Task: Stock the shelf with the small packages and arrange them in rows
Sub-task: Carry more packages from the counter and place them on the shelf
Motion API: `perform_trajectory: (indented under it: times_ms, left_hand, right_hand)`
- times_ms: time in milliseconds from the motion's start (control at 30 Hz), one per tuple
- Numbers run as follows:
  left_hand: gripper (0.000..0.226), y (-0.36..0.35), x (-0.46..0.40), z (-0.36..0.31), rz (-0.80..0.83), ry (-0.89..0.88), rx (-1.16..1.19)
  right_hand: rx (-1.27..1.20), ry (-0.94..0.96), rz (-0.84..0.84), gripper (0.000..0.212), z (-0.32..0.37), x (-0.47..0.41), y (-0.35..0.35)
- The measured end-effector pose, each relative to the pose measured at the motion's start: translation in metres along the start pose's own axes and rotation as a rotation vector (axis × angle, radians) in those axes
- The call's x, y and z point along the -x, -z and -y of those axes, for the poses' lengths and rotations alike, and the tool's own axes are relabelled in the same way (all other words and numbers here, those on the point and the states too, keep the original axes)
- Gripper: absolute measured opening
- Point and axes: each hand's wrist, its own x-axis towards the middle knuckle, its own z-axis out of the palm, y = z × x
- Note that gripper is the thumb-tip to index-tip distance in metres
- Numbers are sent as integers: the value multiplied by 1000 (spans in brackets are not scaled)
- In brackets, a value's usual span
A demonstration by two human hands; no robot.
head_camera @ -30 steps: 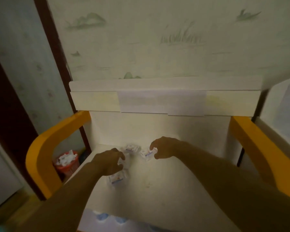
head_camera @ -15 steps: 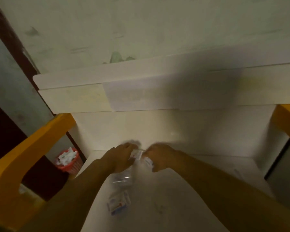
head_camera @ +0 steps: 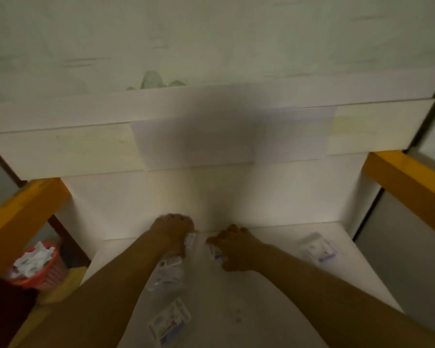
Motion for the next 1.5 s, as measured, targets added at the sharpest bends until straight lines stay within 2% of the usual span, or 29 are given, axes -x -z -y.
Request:
perform_trajectory:
  times_ms: [100,233,433,633,800,967,1067,1200,1433,1500]
  left_hand:
    - [53,-1,3,0,-23,-43,46]
    - [55,7,16,7,-48,-124,208]
    - [66,60,45,-2,-107,-300,218]
    - [58,103,63,-39,-253,-511,252]
    - [52,137,72,-99,-302,-626,356]
    - [58,184,81,-164,-374,-806,380]
    - [62,207,84,-207,-438,-894,348]
    - [58,235,88,-278,-475,-987,384]
    - [81,250,82,-423,-412,-1074,289]
    - [81,249,80,-460,-396,-1069,243]
  right_hand:
    - [-115,-71,45,77,3,13,1]
    - [-209,-192,27,79,6,39,11]
    - [-202,-331,-73,76,-7,76,70]
    - [-147,-431,-195,74,-13,133,113]
    - [-89,-550,-199,70,-31,206,135]
    - [-110,-651,-418,66,-58,285,164]
    - [-128,-721,-444,67,-79,333,167]
    - [-140,-784,-451,66,-111,400,149]
    - [-221,-890,-456,67,-173,517,99]
    - [-252,-912,-454,67,-188,549,84]
